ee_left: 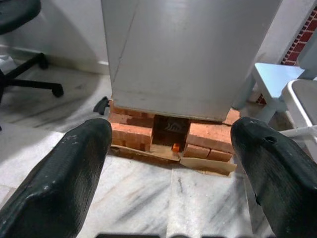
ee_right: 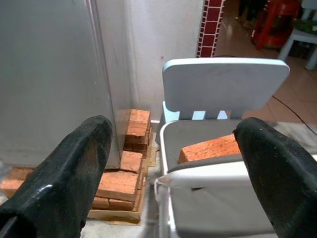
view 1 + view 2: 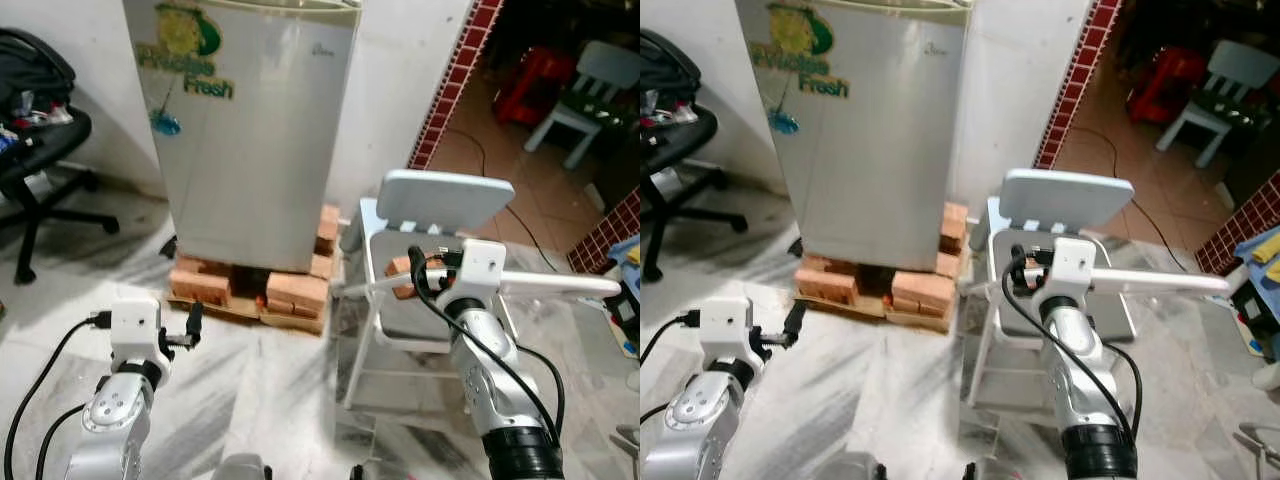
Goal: Restocking fridge
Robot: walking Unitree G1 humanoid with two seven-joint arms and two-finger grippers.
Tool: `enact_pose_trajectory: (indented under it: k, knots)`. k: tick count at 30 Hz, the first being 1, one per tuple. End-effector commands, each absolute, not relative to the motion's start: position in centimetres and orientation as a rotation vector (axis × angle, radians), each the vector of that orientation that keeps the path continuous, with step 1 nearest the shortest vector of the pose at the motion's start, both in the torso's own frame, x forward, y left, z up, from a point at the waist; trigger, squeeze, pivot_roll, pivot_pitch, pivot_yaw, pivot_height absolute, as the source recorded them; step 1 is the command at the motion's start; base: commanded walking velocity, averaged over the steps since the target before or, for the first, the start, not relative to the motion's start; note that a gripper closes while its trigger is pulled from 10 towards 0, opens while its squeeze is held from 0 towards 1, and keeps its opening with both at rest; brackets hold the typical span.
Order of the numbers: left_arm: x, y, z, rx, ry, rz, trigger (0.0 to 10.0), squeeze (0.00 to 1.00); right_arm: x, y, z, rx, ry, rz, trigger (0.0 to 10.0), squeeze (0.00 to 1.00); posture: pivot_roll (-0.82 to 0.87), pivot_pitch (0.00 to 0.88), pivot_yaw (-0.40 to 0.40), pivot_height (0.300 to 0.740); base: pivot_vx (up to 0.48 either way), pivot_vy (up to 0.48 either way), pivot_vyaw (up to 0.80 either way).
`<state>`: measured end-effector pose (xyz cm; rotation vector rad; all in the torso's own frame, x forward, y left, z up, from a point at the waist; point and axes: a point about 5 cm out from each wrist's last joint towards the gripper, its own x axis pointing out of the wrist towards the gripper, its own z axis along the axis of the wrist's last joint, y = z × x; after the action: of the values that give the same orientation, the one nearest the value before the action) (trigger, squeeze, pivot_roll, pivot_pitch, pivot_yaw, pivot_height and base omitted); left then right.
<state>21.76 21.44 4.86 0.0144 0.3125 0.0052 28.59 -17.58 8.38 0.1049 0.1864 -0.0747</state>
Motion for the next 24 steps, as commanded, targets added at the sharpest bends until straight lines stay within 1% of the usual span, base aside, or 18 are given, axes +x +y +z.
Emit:
enact_pose_trajectory:
  k: [1, 8, 15, 18, 22, 24]
  knots:
    - [21.9, 20.9, 4.9, -0.002, 0.31, -0.024, 10.0, 0.0, 28.5, -18.5, 8.2, 0.12, 0.195, -0.108, 10.0, 0.0, 0.15, 0.002, -0.071, 0.74, 0.0, 0.48, 0.0]
    - [22.1, 21.5, 6.0, -0.002, 0.237, -0.034, 10.0, 0.0, 28.6, -19.3, 8.2, 0.083, 0.181, -0.153, 10.0, 0.0, 0.16, 0.0, -0.067, 0.74, 0.0, 0.48, 0.0]
    - [22.3, 22.0, 6.5, -0.009, 0.218, -0.029, 10.0, 0.0, 28.1, -20.5, 8.3, 0.078, 0.167, -0.2, 10.0, 0.0, 0.15, 0.0, -0.058, 0.74, 0.0, 0.48, 0.0]
    - [22.4, 22.0, 6.5, -0.01, 0.217, -0.03, 10.0, 0.0, 28.1, -20.5, 8.1, 0.062, 0.176, -0.198, 10.0, 0.0, 0.15, 0.0, -0.058, 0.74, 0.0, 0.48, 0.0]
    - [22.6, 22.1, 6.8, -0.029, 0.19, -0.037, 10.0, 0.0, 28.2, -19.9, 8.1, 0.003, 0.175, -0.178, 10.0, 0.0, 0.15, 0.0, -0.059, 0.74, 0.0, 0.475, 0.0]
    - [22.6, 22.0, 6.9, -0.044, 0.185, -0.05, 10.0, 0.0, 28.3, -19.5, 8.1, 0.012, 0.164, -0.143, 10.0, 0.0, 0.15, 0.0, -0.062, 0.74, 0.0, 0.465, 0.0]
